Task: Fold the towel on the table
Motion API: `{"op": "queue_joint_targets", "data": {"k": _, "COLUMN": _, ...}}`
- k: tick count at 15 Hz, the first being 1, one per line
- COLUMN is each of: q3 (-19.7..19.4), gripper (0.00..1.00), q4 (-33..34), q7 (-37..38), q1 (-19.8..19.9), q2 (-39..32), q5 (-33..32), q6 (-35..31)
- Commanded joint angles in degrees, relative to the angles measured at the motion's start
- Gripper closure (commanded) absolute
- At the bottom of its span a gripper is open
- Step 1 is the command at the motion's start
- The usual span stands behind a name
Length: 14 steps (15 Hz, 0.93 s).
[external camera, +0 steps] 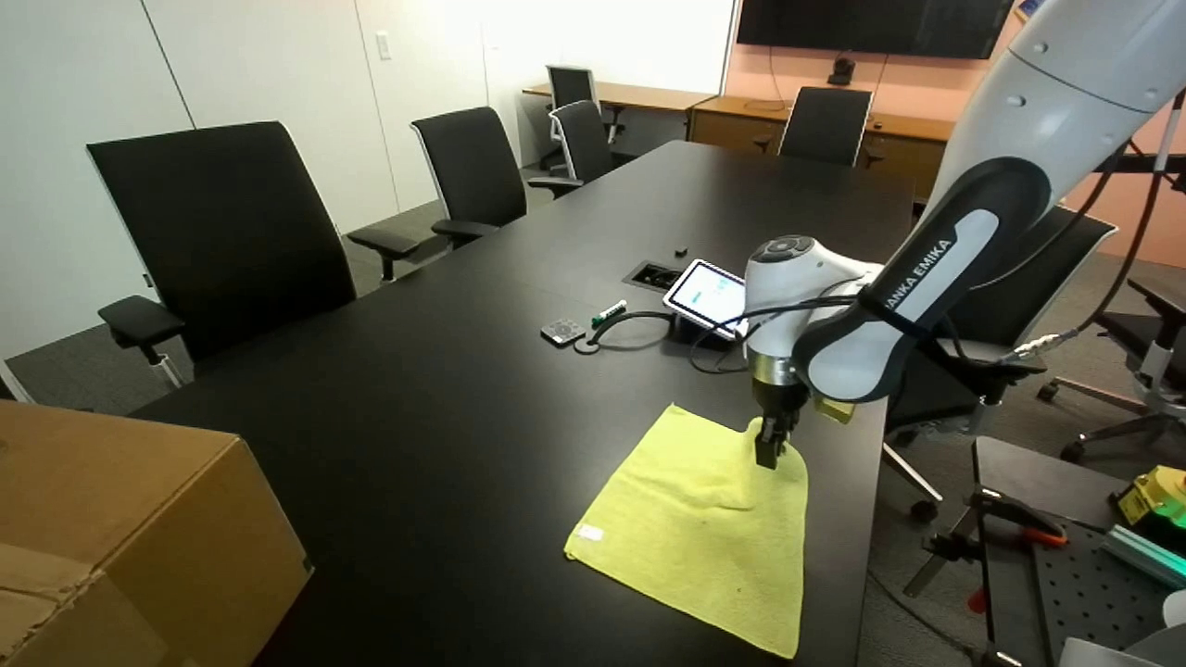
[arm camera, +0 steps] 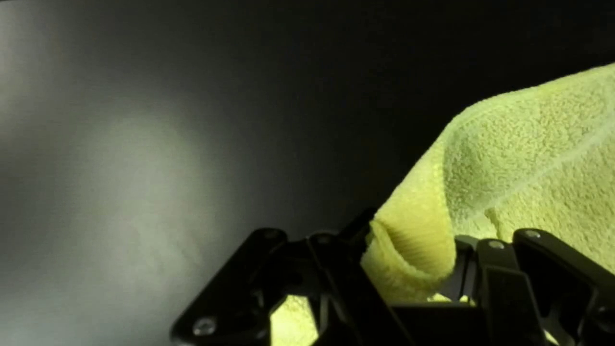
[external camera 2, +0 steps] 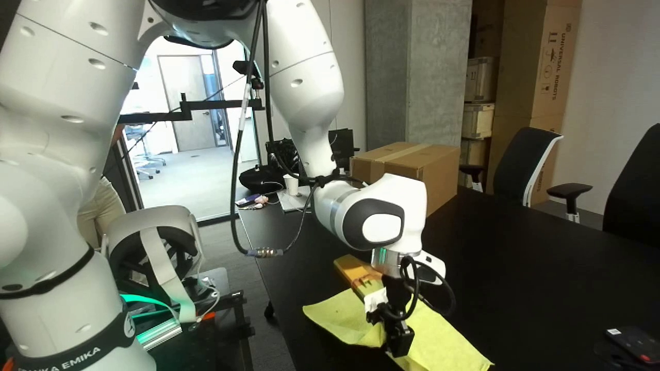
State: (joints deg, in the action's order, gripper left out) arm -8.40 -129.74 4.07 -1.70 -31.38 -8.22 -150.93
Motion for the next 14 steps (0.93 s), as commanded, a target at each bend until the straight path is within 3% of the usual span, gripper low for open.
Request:
{"op": "queue_joint_targets", "data": {"k": 1, "q3": 0.67, "gripper": 0.98, "q4": 8.24, "q7": 4.95, "q1": -0.32, "q2": -1.90, "q5": 2.48, "q6": 4.47}}
{"op": "queue_joint_targets", "data": {"k": 8, "q3": -1.41, "gripper": 0.96, "q4": 25.32, "q7": 19.16, "q1": -2.63, "q2": -10.57, "q5": 3.20, "q6": 9.89}}
{"op": "queue_joint_targets", "data": {"k": 9, "q3": -1.51, "gripper": 0.90, "q4": 27.58, "q7": 21.10, "q1": -2.81, "q2": -12.05, "q5": 3.61, "q6": 11.02}}
{"op": "queue_joint_targets", "data": {"k": 14, "q3": 0.30, "gripper": 1.00, "q4": 35.49, "q7": 26.68, "q1": -1.86, "q2": -16.11, "q5": 9.54, "q6": 13.09}}
